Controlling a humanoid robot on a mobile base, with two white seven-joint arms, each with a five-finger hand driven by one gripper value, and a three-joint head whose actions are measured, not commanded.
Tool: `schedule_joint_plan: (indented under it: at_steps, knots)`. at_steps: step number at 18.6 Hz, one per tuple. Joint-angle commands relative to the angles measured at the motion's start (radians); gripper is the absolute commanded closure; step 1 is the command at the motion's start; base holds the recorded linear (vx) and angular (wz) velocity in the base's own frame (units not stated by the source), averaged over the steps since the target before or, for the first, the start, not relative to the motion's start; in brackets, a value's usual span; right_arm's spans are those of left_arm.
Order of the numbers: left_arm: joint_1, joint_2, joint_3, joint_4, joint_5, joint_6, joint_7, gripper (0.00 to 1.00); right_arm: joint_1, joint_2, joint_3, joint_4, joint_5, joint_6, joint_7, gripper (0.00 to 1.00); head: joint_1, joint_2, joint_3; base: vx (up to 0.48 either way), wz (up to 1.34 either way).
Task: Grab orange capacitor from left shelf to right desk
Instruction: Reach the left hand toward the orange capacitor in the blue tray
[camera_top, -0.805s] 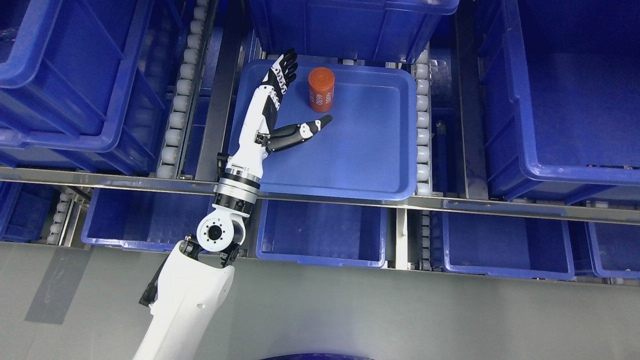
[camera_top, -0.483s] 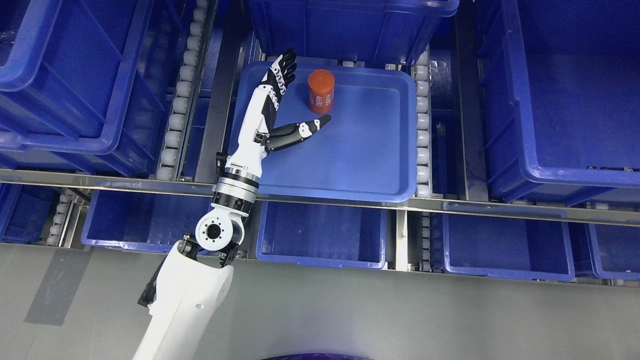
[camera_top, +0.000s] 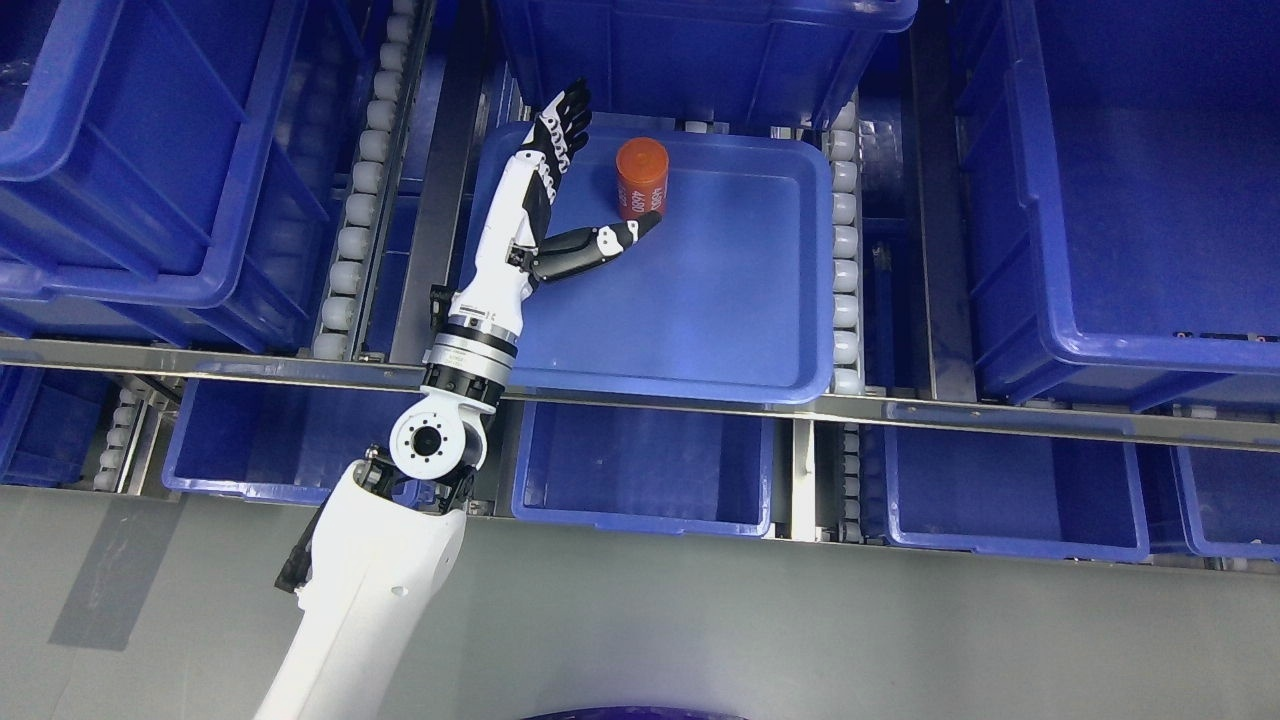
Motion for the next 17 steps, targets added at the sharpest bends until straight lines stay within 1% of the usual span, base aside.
schedule_joint_plan:
  at_steps: [1, 5, 7, 11, 14, 17]
  knots:
    - [-0.024, 0.017, 0.031, 0.061, -0.002, 0.017, 0.001, 0.01, 0.033, -0.017, -0.011, -0.023, 0.000, -0.002, -0.004, 0.00, 0.0000, 0.000, 0.000, 0.000, 0.00]
    - [-0.022, 0.017, 0.054, 0.100, -0.002, 0.024, 0.000, 0.01, 0.033, -0.017, -0.011, -0.023, 0.000, -0.002, -0.003, 0.00, 0.0000, 0.000, 0.000, 0.000, 0.00]
    - [-0.027, 0.017, 0.049, 0.122, -0.002, 0.047, -0.003, 0.01, 0.033, -0.017, -0.011, -0.023, 0.000, -0.002, -0.003, 0.00, 0.0000, 0.000, 0.000, 0.000, 0.00]
    - [-0.068, 0.017, 0.020, 0.199, -0.002, 0.050, -0.104, 0.01, 0.033, -0.017, -0.011, -0.023, 0.000, -0.002, -0.003, 0.00, 0.0000, 0.000, 0.000, 0.000, 0.00]
    - [-0.100, 0.017, -0.027, 0.234, -0.005, 0.051, -0.112, 0.02, 0.033, -0.017, -0.011, -0.023, 0.000, -0.002, -0.004, 0.00, 0.0000, 0.000, 0.000, 0.000, 0.00]
    - [-0.148, 0.017, -0.027, 0.303, -0.025, 0.048, -0.112, 0.02, 0.033, -0.017, -0.012, -0.023, 0.000, -0.002, -0.004, 0.00, 0.0000, 0.000, 0.000, 0.000, 0.00]
